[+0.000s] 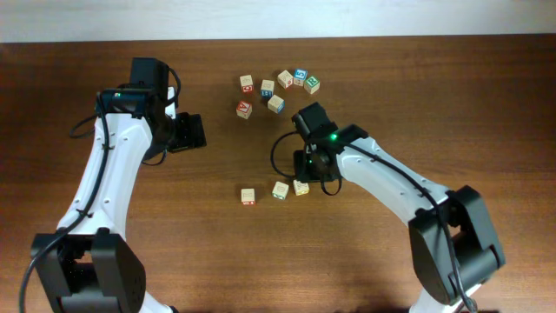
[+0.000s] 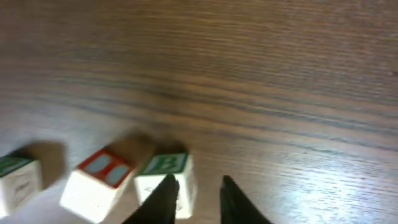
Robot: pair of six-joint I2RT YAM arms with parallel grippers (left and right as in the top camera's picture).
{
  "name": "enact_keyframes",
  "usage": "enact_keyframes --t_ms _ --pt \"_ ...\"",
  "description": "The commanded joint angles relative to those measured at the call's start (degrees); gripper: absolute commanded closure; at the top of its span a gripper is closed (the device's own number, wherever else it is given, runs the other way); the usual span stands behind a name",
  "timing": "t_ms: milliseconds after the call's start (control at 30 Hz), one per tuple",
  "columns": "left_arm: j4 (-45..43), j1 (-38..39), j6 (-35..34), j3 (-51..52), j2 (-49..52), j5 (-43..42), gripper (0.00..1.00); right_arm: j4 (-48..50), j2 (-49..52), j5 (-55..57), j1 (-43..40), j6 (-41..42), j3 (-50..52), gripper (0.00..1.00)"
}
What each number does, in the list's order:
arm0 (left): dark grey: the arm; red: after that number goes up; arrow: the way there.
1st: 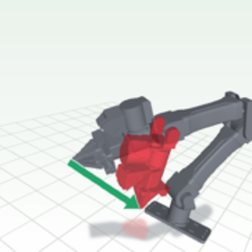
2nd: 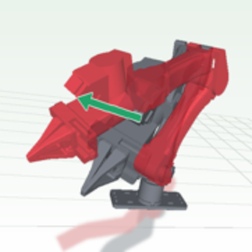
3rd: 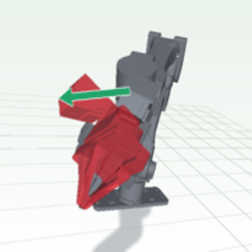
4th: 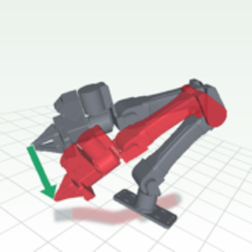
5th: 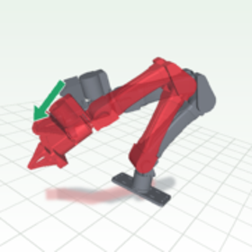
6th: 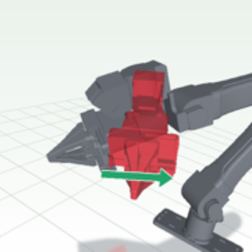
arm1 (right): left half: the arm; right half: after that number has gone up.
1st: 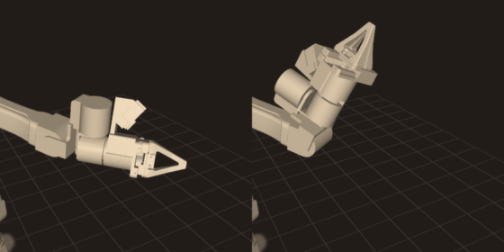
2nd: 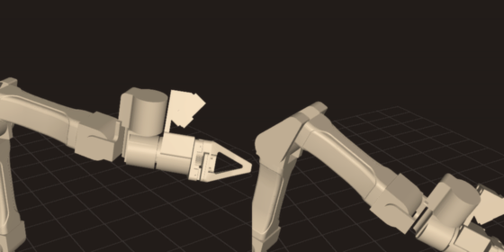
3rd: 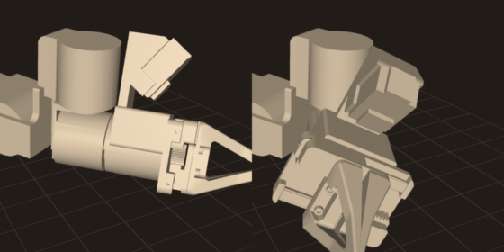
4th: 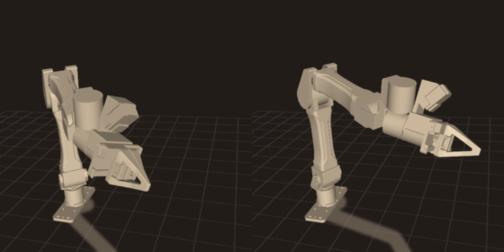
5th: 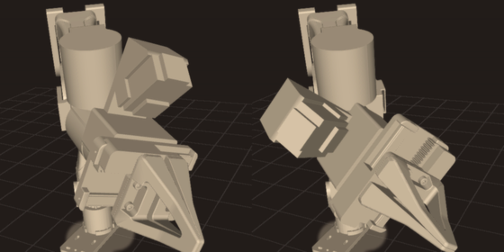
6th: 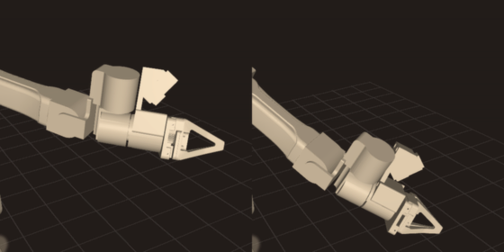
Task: Rotate 3 blocks
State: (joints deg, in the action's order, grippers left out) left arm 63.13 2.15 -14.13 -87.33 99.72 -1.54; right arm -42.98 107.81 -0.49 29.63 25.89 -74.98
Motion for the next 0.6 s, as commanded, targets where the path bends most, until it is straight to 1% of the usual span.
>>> enact_keyframes --t_ms 0,67,133,300,367,567 --pt "-0.15 -0.04 0.94 -0.68 0.15 -0.17 0.07 0.2 1.99 3.91 -2.29 -0.7 0.46 0.83" --pt "-0.15 -0.04 0.94 -0.68 0.15 -0.2 0.07 0.68 2.49 2.34 -3.54 -2.73 0.46 0.88" --pt "-0.15 -0.07 0.96 -0.68 0.15 -0.13 0.06 1.79 3.58 -0.63 -3.89 -5.77 0.46 0.9" --pt "-0.13 -0.04 0.94 -0.68 0.15 0.87 0.05 2.38 6.14 -4.11 -3.78 -6.25 0.42 0.9" --pt "-0.13 -0.04 0.94 -0.68 0.15 0.87 0.05 2.51 6.14 -8.33 -3.78 -8.31 0.42 0.9" --pt "-0.09 -0.07 0.96 -0.68 0.15 0.87 0.04 2.03 6.14 -15.02 -2.93 -8.37 0.42 0.89"
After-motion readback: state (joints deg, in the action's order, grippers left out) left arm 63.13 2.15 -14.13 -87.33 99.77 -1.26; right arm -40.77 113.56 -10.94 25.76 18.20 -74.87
